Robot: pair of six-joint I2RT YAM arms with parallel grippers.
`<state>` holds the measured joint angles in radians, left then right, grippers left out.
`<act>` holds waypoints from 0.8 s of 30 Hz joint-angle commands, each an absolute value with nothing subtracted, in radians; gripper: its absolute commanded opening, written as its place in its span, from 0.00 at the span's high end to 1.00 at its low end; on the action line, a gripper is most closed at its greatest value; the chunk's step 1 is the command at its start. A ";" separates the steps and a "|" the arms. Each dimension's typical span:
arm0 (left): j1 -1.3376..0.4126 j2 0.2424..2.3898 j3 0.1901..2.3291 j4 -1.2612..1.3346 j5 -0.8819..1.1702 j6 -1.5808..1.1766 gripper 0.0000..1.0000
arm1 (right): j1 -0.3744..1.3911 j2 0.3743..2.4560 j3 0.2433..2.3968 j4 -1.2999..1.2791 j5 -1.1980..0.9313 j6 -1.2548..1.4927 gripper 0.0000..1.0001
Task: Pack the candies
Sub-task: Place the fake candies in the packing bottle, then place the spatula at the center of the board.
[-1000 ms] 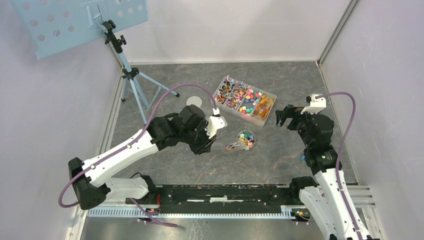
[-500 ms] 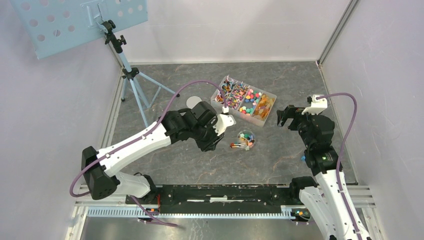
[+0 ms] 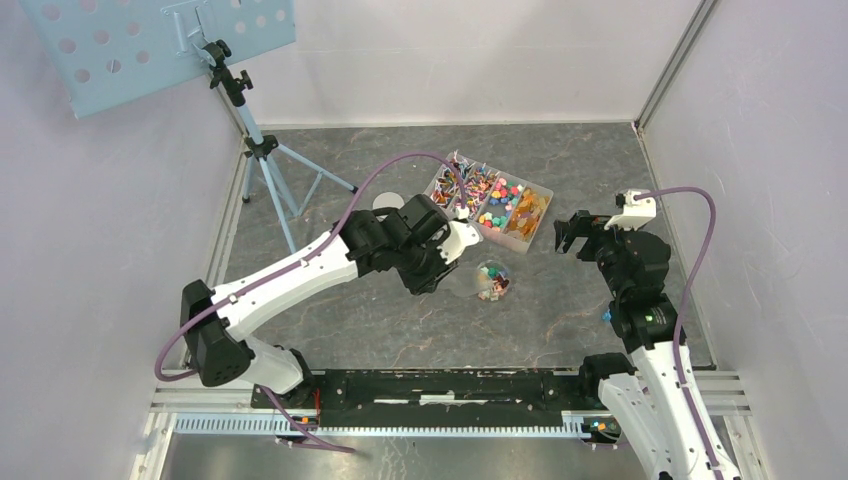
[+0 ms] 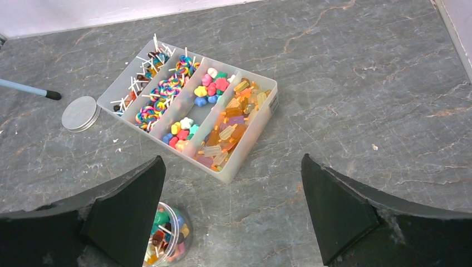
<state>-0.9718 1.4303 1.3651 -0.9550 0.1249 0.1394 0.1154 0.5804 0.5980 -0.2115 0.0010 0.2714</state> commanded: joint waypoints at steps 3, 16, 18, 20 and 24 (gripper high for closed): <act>-0.978 1.451 1.429 -0.989 0.069 0.111 0.98 | 0.110 0.572 0.624 -0.193 0.002 0.270 0.02; -0.977 1.372 1.386 -0.897 -0.099 0.029 0.98 | 0.111 0.571 0.602 -0.198 -0.030 0.287 0.02; -0.978 1.364 1.359 -0.868 -0.171 0.011 0.98 | 0.112 0.574 0.599 -0.201 -0.041 0.282 0.02; -0.978 1.347 1.314 -0.816 -0.246 -0.030 0.98 | 0.112 0.584 0.606 -0.213 -0.044 0.270 0.02; -0.965 1.290 1.205 -0.689 -0.434 -0.101 0.98 | 0.112 0.597 0.617 -0.230 -0.033 0.258 0.02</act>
